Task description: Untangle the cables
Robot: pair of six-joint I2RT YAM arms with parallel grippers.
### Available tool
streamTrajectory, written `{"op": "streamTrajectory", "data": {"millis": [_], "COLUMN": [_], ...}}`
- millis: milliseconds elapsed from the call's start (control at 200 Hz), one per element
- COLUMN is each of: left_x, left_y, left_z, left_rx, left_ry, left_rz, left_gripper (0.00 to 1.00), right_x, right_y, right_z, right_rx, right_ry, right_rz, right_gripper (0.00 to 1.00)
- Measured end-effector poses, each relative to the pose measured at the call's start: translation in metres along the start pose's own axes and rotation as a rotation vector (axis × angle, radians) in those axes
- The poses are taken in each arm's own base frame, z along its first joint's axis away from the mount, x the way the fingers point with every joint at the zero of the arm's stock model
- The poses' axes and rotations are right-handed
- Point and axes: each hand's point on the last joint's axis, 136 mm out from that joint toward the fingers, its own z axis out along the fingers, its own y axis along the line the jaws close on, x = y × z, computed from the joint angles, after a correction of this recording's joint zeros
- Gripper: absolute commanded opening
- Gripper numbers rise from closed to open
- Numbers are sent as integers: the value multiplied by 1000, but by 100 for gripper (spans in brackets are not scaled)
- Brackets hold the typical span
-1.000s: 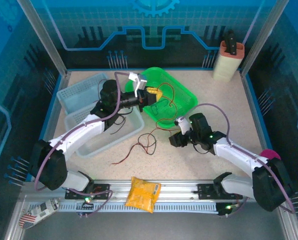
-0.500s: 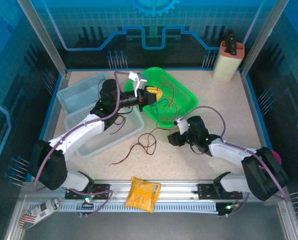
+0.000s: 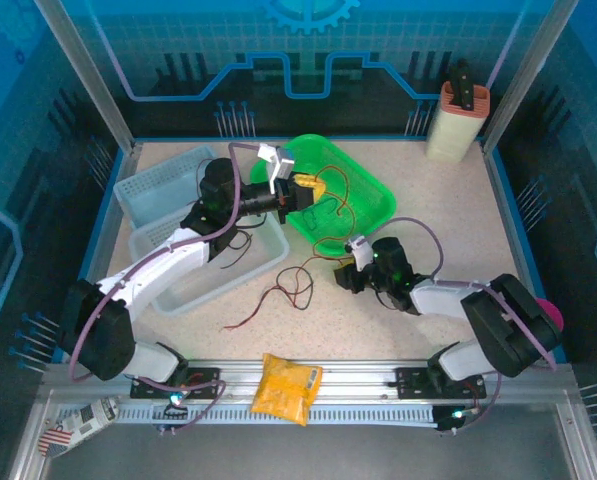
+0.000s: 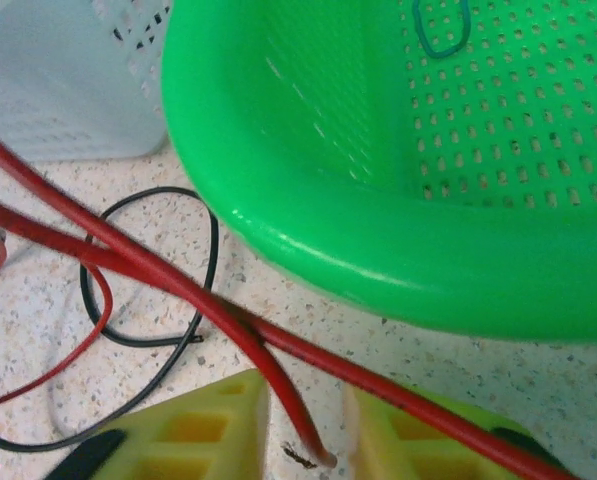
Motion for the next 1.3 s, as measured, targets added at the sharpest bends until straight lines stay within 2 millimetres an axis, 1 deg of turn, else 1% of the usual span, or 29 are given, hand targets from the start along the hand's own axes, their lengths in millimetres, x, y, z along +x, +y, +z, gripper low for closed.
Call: {"op": "streamTrajectory", "data": {"millis": [180, 265, 385, 580, 680, 850, 1041, 1141, 1301], "left_x": [0, 0, 0, 1, 5, 18, 33, 33, 22], "left_y": [0, 0, 0, 0, -2, -13, -27, -39, -61], "left_z": [0, 0, 0, 0, 0, -1, -7, -11, -20], "left_rx": [1, 3, 3, 3, 14, 82, 152, 206, 288], "left_ry": [0, 1, 1, 4, 23, 103, 174, 193, 185], "left_rz": [0, 0, 0, 1, 6, 41, 41, 34, 46], "left_gripper": [0, 0, 0, 0, 0, 0, 0, 0, 0], "right_x": [1, 1, -6, -18, -19, -17, -28, -32, -34], "right_y": [1, 1, 3, 9, 11, 12, 16, 16, 14], "right_z": [-1, -2, -8, -27, -38, -54, -70, -74, -75], "right_rx": [-1, -1, 4, 22, 38, 65, 86, 94, 99], "right_ry": [-31, -35, -53, -79, -75, -38, -14, 7, 28], "right_rz": [-15, -18, -25, -36, -35, -19, -11, -4, -3], "right_gripper": [0, 0, 0, 0, 0, 0, 0, 0, 0]}}
